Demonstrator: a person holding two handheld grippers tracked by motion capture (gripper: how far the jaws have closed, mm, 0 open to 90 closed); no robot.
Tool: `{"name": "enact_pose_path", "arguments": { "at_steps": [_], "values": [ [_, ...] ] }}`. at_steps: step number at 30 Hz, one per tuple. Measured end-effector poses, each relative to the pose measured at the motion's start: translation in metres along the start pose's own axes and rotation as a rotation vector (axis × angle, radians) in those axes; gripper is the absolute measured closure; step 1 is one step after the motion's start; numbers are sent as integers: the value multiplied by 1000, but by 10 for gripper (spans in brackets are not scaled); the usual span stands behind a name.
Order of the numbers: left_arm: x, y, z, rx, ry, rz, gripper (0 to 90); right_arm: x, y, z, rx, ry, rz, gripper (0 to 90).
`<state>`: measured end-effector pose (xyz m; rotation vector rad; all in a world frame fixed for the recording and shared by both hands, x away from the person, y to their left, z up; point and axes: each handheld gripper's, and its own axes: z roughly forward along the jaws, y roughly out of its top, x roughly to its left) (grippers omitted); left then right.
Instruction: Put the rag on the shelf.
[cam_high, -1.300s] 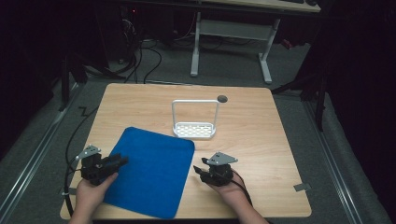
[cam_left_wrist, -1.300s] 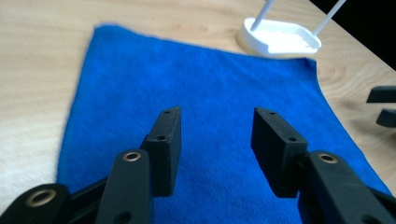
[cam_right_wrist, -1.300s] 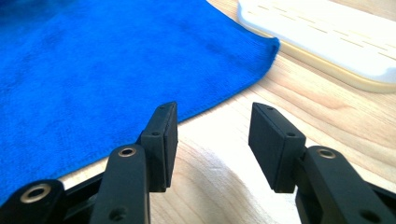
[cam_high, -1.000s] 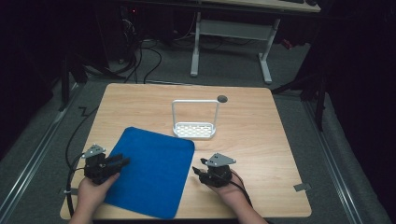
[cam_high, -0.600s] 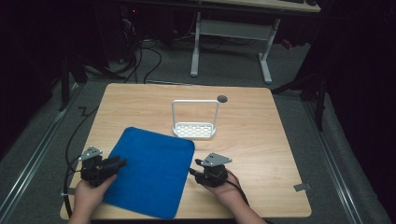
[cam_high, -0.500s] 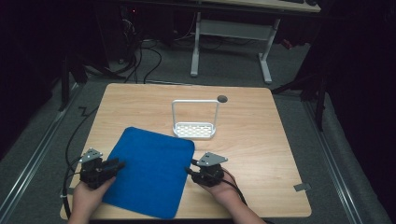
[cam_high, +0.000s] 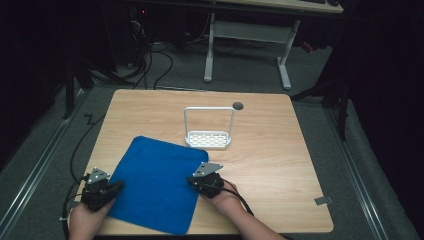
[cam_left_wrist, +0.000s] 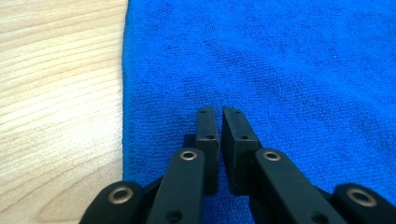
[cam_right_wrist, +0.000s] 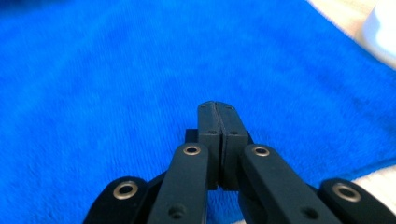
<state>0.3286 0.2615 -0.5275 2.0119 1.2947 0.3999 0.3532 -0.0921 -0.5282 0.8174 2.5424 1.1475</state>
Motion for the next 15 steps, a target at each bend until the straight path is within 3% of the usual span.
{"name": "enact_pose_path", "arguments": {
  "at_steps": [9, 15],
  "values": [
    [0, -2, 0, -17, -20, 0, 830, 2, -5, 0, 22, -14, -31, 900],
    [-10, -4, 0, -14, -38, 35, 833, 2, -9, -6, 31, -41, -46, 900]
  ]
}}
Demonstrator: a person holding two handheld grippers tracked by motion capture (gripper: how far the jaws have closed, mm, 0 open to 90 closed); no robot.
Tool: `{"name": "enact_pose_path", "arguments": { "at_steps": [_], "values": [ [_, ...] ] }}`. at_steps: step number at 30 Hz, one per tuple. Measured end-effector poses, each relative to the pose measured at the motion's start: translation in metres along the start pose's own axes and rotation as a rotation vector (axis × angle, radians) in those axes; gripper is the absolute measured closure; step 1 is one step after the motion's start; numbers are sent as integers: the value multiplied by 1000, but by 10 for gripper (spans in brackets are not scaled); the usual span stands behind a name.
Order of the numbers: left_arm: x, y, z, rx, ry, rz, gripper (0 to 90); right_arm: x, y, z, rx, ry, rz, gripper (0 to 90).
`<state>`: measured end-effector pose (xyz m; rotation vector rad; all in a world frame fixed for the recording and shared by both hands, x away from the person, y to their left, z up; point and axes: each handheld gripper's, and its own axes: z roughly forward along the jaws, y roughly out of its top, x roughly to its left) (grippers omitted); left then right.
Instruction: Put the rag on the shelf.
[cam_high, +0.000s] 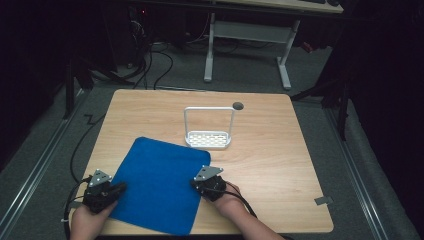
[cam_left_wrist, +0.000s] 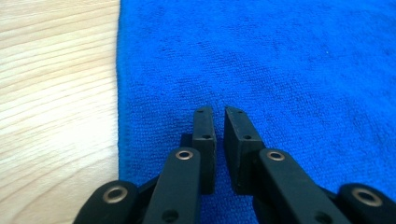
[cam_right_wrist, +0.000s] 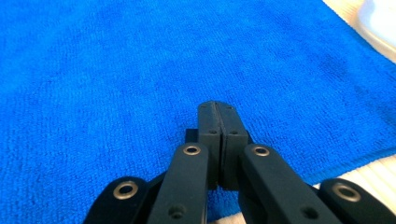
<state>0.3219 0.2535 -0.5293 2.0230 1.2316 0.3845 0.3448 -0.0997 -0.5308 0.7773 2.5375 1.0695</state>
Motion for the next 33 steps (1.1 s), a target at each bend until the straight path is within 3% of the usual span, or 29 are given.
{"name": "enact_pose_path", "arguments": {
  "at_steps": [11, 12, 13, 14, 16, 19, 20, 21, 22, 24, 26, 28, 29, 33],
  "values": [
    [-43, -6, 0, 18, -129, 62, 832, -9, -25, -30, 18, -20, 40, 900],
    [-51, -5, 3, 26, -168, 76, 832, -14, -32, -36, 18, -30, 62, 900],
    [-51, -5, 3, 26, -168, 76, 832, -15, -35, -39, 18, -35, 74, 900],
    [-59, -2, 7, 32, -206, 89, 832, -18, -38, -43, 23, -41, 80, 900],
    [-63, -1, 9, 37, -225, 98, 831, -19, -41, -47, 23, -50, 88, 900],
    [-74, 3, 15, 48, -289, 115, 819, -28, -54, -59, 17, -74, 130, 900],
    [-81, 7, 20, 60, -320, 147, 816, -30, -57, -62, 16, -81, 136, 900],
    [-81, 7, 20, 60, -320, 147, 806, -30, -57, -62, 16, -81, 136, 900],
    [-89, 11, 23, 68, -337, 181, 789, -33, -62, -67, 10, -89, 143, 900],
    [-91, 13, 24, 68, -335, 191, 763, -35, -65, -69, 7, -94, 150, 900],
    [-89, 18, 25, 13, -327, 188, 725, -38, -68, -72, 8, -102, 165, 900],
    [-87, 19, 25, -2, -313, 178, 698, -38, -69, -73, 6, -103, 165, 900],
    [-78, 21, 27, -28, -267, 128, 691, -37, -70, -74, 5, -113, 158, 900],
    [-70, 20, 32, -4, -239, 81, 697, -39, -73, -77, 5, -121, 158, 900]
  ]
}}
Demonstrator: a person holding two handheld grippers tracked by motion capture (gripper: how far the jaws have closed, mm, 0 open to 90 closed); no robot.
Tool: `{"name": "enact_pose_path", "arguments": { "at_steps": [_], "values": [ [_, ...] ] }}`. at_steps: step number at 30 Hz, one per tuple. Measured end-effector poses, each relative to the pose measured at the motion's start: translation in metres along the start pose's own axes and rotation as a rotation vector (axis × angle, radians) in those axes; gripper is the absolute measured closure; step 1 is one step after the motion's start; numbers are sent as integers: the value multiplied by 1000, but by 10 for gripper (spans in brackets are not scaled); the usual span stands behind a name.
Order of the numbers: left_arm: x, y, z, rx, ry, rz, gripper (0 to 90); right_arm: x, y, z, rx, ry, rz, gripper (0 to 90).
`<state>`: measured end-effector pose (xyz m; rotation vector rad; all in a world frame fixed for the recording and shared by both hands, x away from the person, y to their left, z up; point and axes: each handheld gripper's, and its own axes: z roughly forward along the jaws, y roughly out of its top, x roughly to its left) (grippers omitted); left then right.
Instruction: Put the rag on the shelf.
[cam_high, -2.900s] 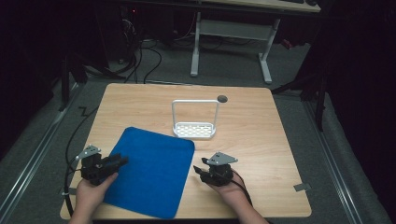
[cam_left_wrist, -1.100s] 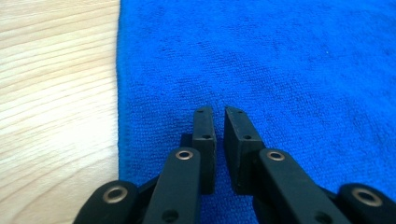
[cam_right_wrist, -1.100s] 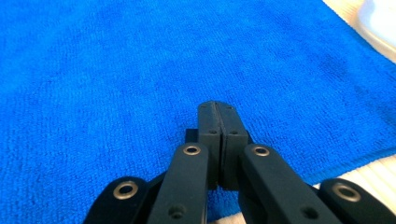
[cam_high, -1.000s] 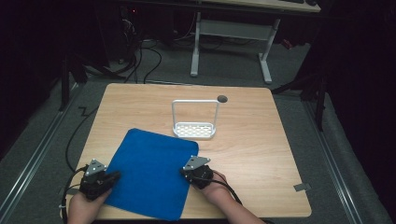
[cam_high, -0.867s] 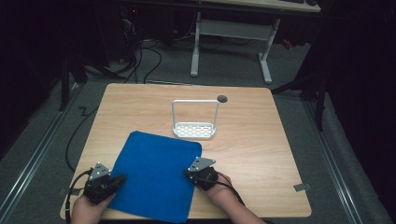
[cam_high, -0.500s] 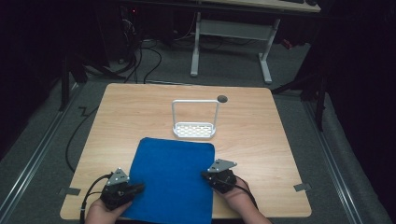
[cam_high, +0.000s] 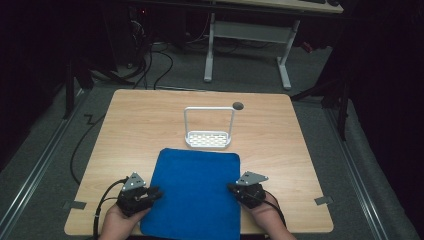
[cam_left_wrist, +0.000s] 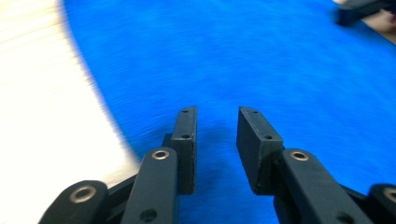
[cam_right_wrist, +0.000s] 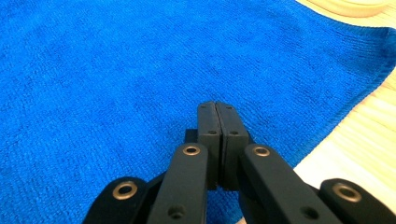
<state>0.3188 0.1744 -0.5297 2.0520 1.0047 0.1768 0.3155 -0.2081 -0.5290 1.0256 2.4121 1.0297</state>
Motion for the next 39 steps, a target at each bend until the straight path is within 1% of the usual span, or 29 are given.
{"name": "enact_pose_path", "arguments": {
  "at_steps": [1, 4, 5, 6, 7, 8, 9, 10, 11, 12, 14, 16, 18, 19, 20, 21, 22, 25, 26, 27, 28, 29, 32, 33, 35, 36, 37, 38, 39],
  "values": [
    [0, -1, 1, 0, -2, 1, 700, -2, -1, -2, 3, -10, 4, 900],
    [-5, 0, 5, 4, -22, 15, 700, -6, -3, -3, 5, -16, 20, 900],
    [-5, 0, 5, 4, -22, 15, 700, -7, -3, -4, 5, -21, 18, 900],
    [-11, 0, 8, 5, -45, 28, 697, -8, -3, -4, 9, -26, 24, 900],
    [-11, 0, 8, 5, -45, 28, 697, -8, -3, -4, 9, -26, 24, 900],
    [-18, 1, 11, 5, -68, 58, 693, -10, -4, -5, 11, -31, 27, 900],
    [-18, 1, 11, 5, -68, 58, 691, -12, -4, -6, 15, -39, 30, 900],
    [-25, 1, 14, 8, -75, 94, 690, -13, -5, -7, 12, -39, 33, 900],
    [-27, 2, 16, 5, -79, 98, 689, -14, -6, -8, 15, -46, 36, 900],
    [-27, 2, 16, 5, -79, 98, 688, -14, -6, -8, 15, -46, 36, 900],
    [-30, 3, 18, 7, -86, 103, 688, -20, -11, -13, 11, -64, 52, 897],
    [-31, 4, 21, 2, -95, 93, 687, -24, -15, -18, 11, -78, 61, 891],
    [-32, 5, 22, -1, -102, 94, 683, -29, -20, -22, 7, -91, 75, 891],
    [-32, 5, 22, -1, -102, 94, 682, -29, -20, -22, 7, -91, 75, 891],
    [-32, 4, 22, -2, -104, 102, 682, -31, -23, -25, 1, -93, 88, 887],
    [-32, 4, 22, -2, -104, 102, 680, -31, -23, -25, 1, -93, 88, 887],
    [-32, 4, 22, -2, -107, 100, 679, -33, -25, -26, -5, -91, 99, 885],
    [-32, 4, 22, -1, -112, 98, 673, -32, -25, -26, -2, -94, 95, 874],
    [-31, 4, 22, -3, -118, 90, 667, -32, -24, -26, -4, -90, 90, 829],
    [-31, 4, 21, -4, -121, 86, 659, -32, -24, -26, -7, -93, 95, 815],
    [-30, 4, 21, -7, -120, 81, 644, -33, -23, -27, -20, -99, 99, 803],
    [-29, 3, 20, -14, -112, 73, 637, -34, -22, -29, -39, -95, 112, 785],
    [-24, 3, 14, -53, -79, 56, 597, -41, -22, -32, -102, -97, 162, 728],
    [-22, 3, 11, -73, -67, 47, 584, -42, -22, -32, -108, -97, 171, 709],
    [-16, 4, 8, -97, -40, 29, 550, -45, -22, -31, -110, -103, 187, 672],
    [-16, 4, 8, -97, -40, 29, 538, -45, -22, -31, -110, -103, 187, 672],
    [-9, 7, 9, -103, -14, 21, 517, -46, -21, -30, -108, -95, 201, 654],
    [-6, 9, 10, -104, -5, 12, 506, -47, -21, -30, -109, -91, 201, 650],
    [-6, 9, 10, -104, -5, 12, 493, -47, -21, -30, -109, -91, 201, 650]
  ]
}}
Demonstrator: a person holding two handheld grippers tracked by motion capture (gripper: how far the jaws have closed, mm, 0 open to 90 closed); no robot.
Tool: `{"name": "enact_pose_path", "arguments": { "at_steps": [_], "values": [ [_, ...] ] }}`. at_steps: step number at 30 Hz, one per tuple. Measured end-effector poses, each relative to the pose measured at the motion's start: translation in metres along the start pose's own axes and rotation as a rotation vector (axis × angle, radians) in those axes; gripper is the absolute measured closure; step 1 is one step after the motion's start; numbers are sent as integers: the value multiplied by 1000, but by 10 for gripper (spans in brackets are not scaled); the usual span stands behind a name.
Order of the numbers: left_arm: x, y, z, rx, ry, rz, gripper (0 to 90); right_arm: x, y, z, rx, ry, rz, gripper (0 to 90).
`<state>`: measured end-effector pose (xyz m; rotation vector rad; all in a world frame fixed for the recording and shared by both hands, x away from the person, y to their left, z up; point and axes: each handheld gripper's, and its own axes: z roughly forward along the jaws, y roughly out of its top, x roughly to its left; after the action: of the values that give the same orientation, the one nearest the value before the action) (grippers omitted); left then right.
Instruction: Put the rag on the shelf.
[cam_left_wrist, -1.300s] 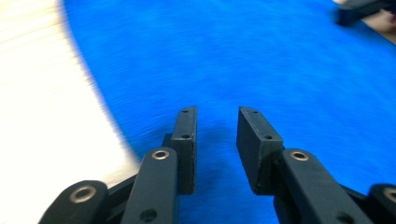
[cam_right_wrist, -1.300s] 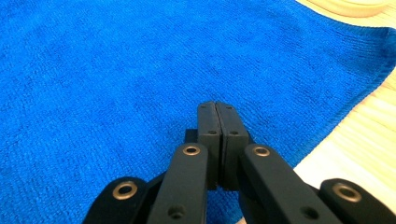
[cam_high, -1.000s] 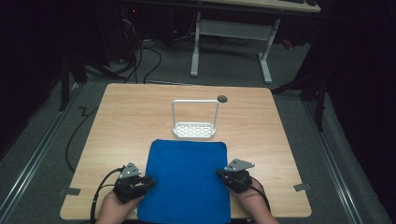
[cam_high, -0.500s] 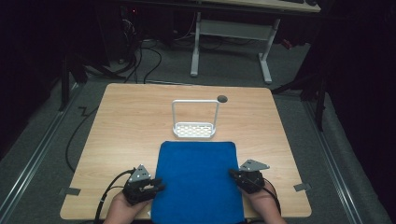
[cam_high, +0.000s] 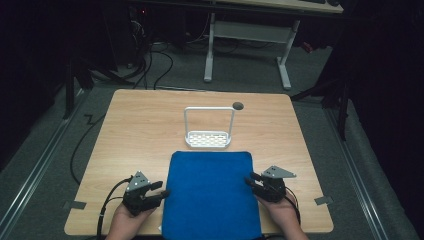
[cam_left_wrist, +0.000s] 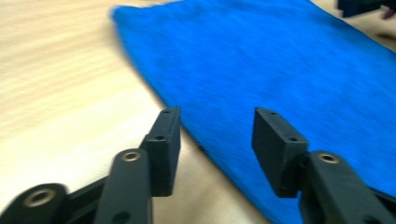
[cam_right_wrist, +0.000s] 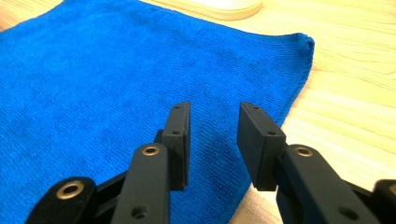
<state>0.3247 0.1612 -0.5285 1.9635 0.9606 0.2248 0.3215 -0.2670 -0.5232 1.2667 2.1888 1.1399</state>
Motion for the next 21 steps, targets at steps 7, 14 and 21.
{"name": "enact_pose_path", "arguments": {
  "at_steps": [7, 14, 21],
  "values": [
    [25, 30, 24, -18, 102, -56, 456, 1, 2, -2, -31, 5, -13, 661],
    [36, 52, 50, 26, 137, -58, 449, 4, 3, -4, -40, 21, -20, 661],
    [46, 64, 71, 45, 138, -88, 528, 3, 5, -2, -34, 41, -27, 660]
  ]
}}
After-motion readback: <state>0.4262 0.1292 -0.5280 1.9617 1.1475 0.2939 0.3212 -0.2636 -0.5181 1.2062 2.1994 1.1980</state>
